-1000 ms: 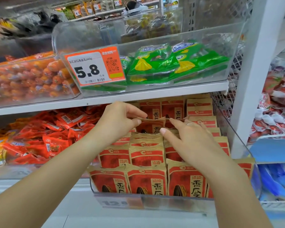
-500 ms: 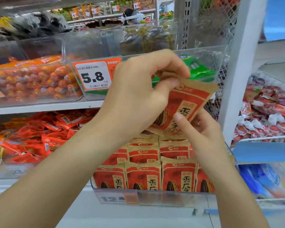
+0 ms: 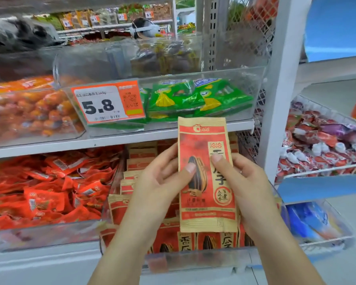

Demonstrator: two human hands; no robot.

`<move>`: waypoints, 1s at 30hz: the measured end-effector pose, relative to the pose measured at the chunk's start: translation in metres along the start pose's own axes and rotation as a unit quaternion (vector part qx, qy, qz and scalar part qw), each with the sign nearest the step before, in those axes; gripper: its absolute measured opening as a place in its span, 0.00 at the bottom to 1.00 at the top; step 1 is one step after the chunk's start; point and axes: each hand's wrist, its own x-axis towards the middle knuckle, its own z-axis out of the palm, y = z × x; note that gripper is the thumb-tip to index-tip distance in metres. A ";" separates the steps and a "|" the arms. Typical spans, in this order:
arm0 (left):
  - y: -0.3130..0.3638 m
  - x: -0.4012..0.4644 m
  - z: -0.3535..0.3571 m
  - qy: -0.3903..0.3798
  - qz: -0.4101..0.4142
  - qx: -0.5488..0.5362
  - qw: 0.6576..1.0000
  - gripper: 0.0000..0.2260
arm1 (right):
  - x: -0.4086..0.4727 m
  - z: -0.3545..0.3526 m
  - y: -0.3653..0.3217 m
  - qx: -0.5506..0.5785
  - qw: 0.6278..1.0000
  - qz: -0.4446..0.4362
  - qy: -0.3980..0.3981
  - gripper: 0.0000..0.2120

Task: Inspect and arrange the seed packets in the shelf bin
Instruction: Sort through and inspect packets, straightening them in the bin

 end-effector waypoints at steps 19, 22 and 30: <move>-0.017 -0.009 -0.016 0.112 0.031 -0.020 0.993 0.25 | -0.013 0.017 0.009 -0.014 0.999 0.038 0.009 0.13; -0.019 -0.006 -0.018 0.110 0.034 -0.010 0.993 0.24 | -0.012 0.016 0.007 -0.028 0.999 0.025 0.009 0.14; -0.015 -0.003 -0.009 0.096 0.024 -0.012 0.995 0.16 | -0.012 0.007 0.000 -0.039 0.998 0.014 0.046 0.20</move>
